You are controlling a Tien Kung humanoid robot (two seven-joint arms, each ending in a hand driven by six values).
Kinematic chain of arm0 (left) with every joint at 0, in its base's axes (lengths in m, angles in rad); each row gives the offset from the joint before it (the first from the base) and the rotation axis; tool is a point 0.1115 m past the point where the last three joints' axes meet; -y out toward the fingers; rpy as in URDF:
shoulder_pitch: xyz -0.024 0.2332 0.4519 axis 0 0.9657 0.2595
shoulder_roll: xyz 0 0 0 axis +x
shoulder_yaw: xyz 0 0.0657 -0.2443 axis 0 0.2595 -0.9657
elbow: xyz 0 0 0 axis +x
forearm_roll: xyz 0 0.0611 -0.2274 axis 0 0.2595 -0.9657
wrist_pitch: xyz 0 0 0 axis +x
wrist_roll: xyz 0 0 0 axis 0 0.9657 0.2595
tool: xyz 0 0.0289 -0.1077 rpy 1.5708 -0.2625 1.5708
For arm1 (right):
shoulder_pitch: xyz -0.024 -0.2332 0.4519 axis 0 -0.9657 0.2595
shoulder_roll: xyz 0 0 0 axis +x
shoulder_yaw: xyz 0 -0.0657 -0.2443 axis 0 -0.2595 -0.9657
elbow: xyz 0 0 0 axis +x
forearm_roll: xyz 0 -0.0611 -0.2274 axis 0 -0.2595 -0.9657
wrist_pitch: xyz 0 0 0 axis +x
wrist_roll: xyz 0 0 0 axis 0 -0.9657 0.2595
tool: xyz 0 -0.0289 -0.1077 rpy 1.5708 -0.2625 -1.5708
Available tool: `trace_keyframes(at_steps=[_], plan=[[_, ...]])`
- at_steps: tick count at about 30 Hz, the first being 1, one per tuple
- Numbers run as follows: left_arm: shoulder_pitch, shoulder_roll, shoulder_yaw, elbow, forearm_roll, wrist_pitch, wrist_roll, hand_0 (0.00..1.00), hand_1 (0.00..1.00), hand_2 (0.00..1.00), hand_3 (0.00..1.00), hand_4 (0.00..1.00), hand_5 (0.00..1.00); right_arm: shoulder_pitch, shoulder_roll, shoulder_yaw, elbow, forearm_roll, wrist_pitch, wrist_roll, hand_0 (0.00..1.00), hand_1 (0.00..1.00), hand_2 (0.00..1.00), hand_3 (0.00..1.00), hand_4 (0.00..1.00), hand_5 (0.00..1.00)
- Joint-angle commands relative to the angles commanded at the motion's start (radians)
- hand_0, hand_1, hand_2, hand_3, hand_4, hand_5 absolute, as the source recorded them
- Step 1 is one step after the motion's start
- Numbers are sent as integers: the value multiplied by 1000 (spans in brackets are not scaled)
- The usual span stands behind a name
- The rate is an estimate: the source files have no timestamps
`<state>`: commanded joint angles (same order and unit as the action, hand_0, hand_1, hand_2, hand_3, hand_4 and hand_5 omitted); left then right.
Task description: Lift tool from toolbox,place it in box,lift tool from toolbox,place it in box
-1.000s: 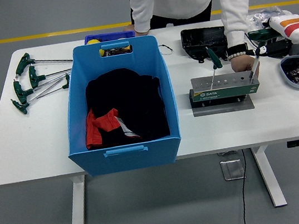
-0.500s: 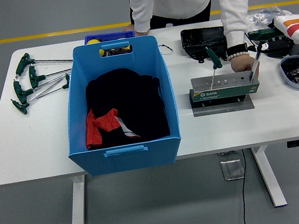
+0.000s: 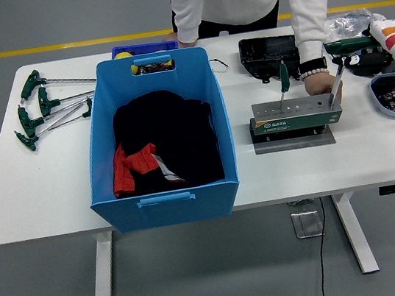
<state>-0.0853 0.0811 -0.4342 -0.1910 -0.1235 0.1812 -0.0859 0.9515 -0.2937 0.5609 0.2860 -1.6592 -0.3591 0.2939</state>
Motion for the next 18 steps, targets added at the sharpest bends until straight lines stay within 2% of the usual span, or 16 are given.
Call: trace_keyframes(at_steps=[6,7,12,13,18], plan=[[1,0,-10,1,13,-1,2,703,799,865,873,998,724,1,6,-3,5,11,-51,27,160,58,84,101,998,889],[1,0,-11,2,14,-1,2,704,795,862,871,998,724,2,6,-5,5,14,-58,31,115,20,42,49,998,829],[-1,0,-14,2,18,0,2,704,795,862,871,998,724,4,12,-21,3,25,-83,40,115,20,42,49,998,829],[-2,0,-15,3,19,0,3,700,793,862,870,998,723,5,14,-27,3,25,-85,41,91,2,25,22,998,781],[-3,0,-23,4,28,1,4,700,793,862,870,998,723,3,17,-45,3,42,-106,53,91,2,25,22,998,781]])
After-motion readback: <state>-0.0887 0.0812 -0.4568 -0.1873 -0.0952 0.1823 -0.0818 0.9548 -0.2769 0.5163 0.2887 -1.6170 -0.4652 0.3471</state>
